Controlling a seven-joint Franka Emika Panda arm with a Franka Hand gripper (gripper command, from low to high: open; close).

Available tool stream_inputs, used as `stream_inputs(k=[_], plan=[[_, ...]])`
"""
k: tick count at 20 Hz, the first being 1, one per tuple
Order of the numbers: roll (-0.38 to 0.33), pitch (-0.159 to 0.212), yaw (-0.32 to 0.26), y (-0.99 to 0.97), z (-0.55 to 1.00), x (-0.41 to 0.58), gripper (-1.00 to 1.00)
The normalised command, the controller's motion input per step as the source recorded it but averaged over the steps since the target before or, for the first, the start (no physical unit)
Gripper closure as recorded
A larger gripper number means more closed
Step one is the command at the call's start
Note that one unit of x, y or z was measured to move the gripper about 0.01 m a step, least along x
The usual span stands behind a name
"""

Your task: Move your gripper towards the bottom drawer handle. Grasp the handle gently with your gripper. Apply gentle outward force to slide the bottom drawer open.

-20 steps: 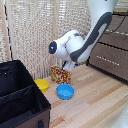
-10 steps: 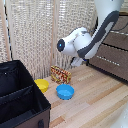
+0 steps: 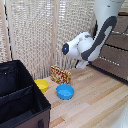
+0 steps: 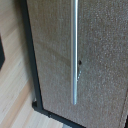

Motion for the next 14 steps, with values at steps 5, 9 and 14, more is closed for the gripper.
stream_inputs(k=[5,9,14], plan=[[-0.318,-0.016,-0.093,-0.30,-0.03,0.000,-1.00],[-0.243,0.018,-0.036,-0.33,-0.19,-0.026,-1.00],[-0.190,0.046,0.027,-0.47,-0.06,-0.085,-1.00]])
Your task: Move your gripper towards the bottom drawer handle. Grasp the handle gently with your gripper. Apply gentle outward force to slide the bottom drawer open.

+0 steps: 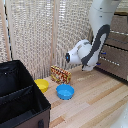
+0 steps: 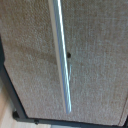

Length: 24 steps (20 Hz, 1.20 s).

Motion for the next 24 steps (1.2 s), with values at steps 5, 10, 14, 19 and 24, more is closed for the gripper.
stream_inputs(k=[5,10,14,19,24], plan=[[-0.154,0.078,0.199,-0.30,0.02,-0.081,-1.00],[-0.121,0.093,0.322,-0.02,-0.01,-0.017,-1.00],[-0.080,0.085,0.315,-0.09,-0.13,-0.057,-1.00],[-0.004,-0.014,0.147,-0.40,-0.03,-0.198,-1.00],[0.027,-0.019,0.003,-0.42,0.08,-0.035,-1.00]])
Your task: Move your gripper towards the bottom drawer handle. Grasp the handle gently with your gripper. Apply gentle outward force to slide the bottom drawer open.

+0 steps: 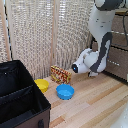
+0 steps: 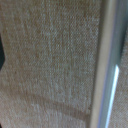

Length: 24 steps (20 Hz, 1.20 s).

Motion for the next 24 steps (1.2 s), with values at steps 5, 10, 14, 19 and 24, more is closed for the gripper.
stream_inputs(k=[5,10,14,19,24], plan=[[0.007,0.000,0.000,-0.06,0.00,0.000,1.00],[0.000,0.000,-0.012,0.00,0.00,0.000,1.00],[0.028,0.000,-0.016,0.09,0.12,0.000,1.00],[0.055,0.000,-0.070,0.27,0.12,0.022,1.00],[0.000,0.000,-0.086,0.89,-0.19,0.173,1.00]])
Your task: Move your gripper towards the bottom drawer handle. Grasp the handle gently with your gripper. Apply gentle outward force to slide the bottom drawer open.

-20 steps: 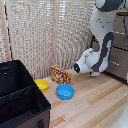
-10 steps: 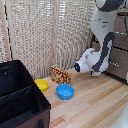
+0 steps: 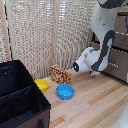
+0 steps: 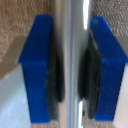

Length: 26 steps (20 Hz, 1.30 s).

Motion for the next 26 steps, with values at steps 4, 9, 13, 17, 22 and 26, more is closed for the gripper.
stream_inputs(k=[4,9,13,17,22,26], plan=[[-0.008,0.000,-0.082,0.94,-0.30,0.211,1.00],[-0.015,0.000,-0.059,0.96,-0.38,0.247,1.00],[-0.002,0.036,-0.012,0.99,-0.46,0.324,1.00],[0.000,0.079,0.000,1.00,-0.44,0.279,1.00],[-0.001,0.091,0.014,1.00,-0.49,0.147,1.00],[-0.007,0.087,0.014,1.00,-0.56,0.156,1.00]])
